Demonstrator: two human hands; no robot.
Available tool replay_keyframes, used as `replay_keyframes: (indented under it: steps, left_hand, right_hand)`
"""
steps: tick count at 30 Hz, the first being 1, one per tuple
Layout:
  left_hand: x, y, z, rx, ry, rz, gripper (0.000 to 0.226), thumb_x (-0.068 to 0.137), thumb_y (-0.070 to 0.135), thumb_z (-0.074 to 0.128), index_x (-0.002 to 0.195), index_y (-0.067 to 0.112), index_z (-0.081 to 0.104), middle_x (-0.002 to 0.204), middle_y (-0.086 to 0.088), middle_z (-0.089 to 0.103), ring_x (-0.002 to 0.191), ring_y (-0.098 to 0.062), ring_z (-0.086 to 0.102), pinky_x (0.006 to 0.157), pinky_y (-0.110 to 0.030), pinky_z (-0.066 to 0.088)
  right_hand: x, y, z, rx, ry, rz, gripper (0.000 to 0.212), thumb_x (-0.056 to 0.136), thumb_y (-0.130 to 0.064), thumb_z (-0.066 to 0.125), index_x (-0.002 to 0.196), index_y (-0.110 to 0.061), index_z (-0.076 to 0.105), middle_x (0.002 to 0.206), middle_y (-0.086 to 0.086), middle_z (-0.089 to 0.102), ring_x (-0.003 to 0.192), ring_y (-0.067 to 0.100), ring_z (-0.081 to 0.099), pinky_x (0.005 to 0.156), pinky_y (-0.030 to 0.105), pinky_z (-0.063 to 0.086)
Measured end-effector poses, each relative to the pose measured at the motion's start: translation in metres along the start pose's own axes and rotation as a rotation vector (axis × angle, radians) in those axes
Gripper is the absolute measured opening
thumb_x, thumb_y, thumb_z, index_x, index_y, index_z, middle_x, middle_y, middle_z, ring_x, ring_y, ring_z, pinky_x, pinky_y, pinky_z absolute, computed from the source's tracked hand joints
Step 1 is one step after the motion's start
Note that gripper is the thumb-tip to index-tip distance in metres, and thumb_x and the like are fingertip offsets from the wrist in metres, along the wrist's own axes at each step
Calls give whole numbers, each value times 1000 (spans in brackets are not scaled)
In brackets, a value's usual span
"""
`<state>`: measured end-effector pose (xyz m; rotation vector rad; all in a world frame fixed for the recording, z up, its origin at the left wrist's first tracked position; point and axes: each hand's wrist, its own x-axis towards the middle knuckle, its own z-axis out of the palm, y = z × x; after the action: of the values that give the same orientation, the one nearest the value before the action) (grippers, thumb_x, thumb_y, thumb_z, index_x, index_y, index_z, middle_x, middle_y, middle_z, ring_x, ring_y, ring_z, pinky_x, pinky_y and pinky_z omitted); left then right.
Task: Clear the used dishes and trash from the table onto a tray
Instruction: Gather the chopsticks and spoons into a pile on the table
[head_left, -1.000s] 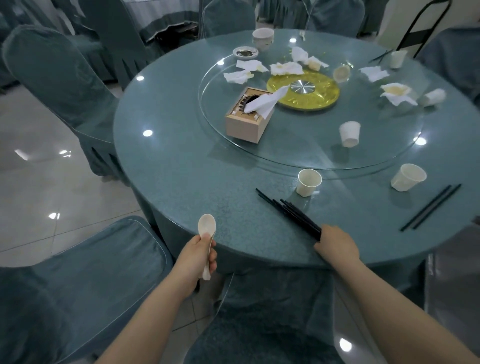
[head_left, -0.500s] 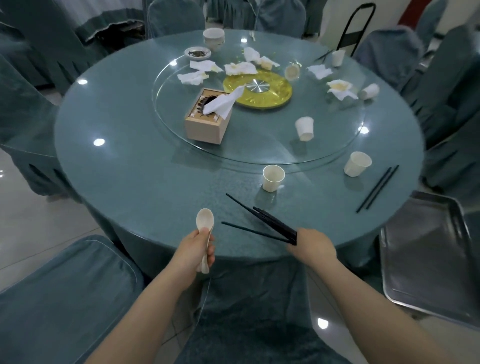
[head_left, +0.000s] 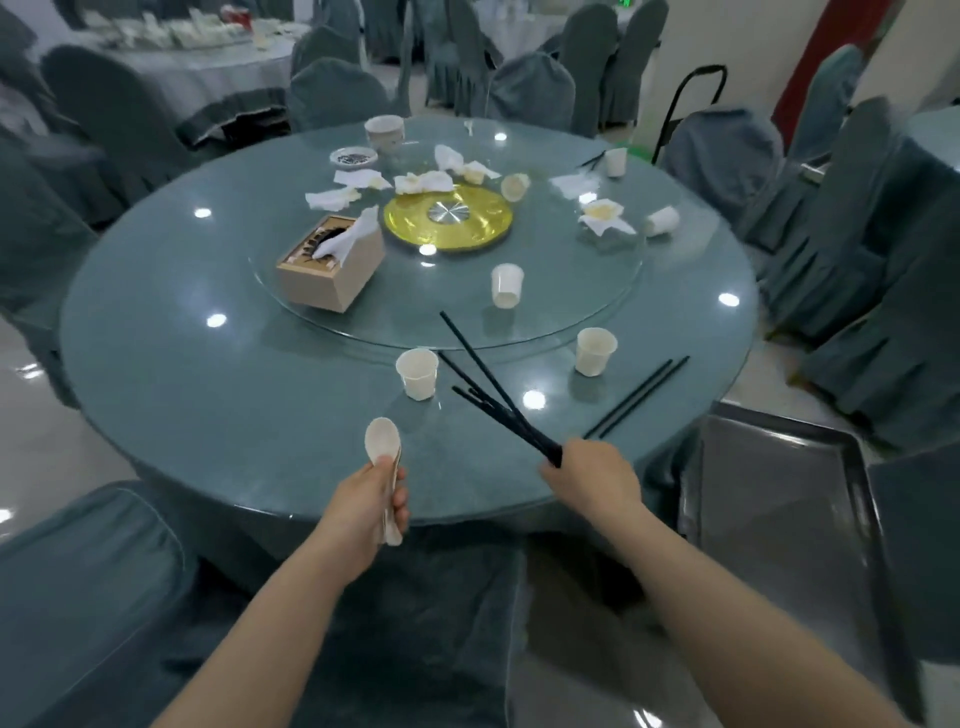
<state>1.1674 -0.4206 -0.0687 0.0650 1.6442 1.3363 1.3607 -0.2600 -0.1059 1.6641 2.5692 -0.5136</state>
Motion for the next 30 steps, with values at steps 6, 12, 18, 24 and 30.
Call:
replay_keyframes:
  steps: [6, 12, 18, 24, 30]
  left_hand:
    - [-27, -19, 40, -48, -6, -32, 28, 100, 31, 41, 86, 10, 51, 47, 1, 45, 39, -13, 42, 45, -26, 37]
    - [-25, -10, 47, -68, 12, -8, 28, 101, 31, 41, 85, 9, 50, 47, 0, 43, 39, -12, 40, 46, -26, 34]
    - [-7, -10, 63, -86, 0, -48, 27, 101, 30, 41, 86, 9, 50, 50, 0, 43, 42, -13, 40, 44, -23, 36]
    - [25, -20, 99, -128, 72, -104, 26, 101, 29, 40, 86, 9, 50, 49, 0, 43, 39, -12, 39, 40, -21, 36]
    - [50, -35, 142, -156, 161, -175, 27, 101, 31, 41, 91, 8, 53, 52, -1, 46, 45, -12, 42, 44, -24, 39]
  right_hand:
    - [16, 47, -29, -103, 20, -72, 29, 88, -48, 44, 71, -25, 49, 67, -3, 56, 61, 18, 54, 48, 29, 39]
    - [34, 66, -20, -104, -37, -114, 27, 94, -46, 43, 92, -23, 55, 80, -2, 60, 74, 21, 59, 64, 35, 52]
    - [53, 115, -22, -235, 27, -134, 13, 91, -14, 44, 96, -24, 50, 73, -5, 54, 67, 21, 56, 51, 30, 38]
    - [107, 172, -28, -345, 10, -183, 27, 87, -10, 44, 109, -25, 45, 82, 0, 64, 71, 28, 61, 53, 31, 39]
    - [182, 203, -24, -401, -190, -347, 60, 94, -33, 48, 145, -44, 18, 96, 2, 65, 84, 27, 63, 59, 32, 42]
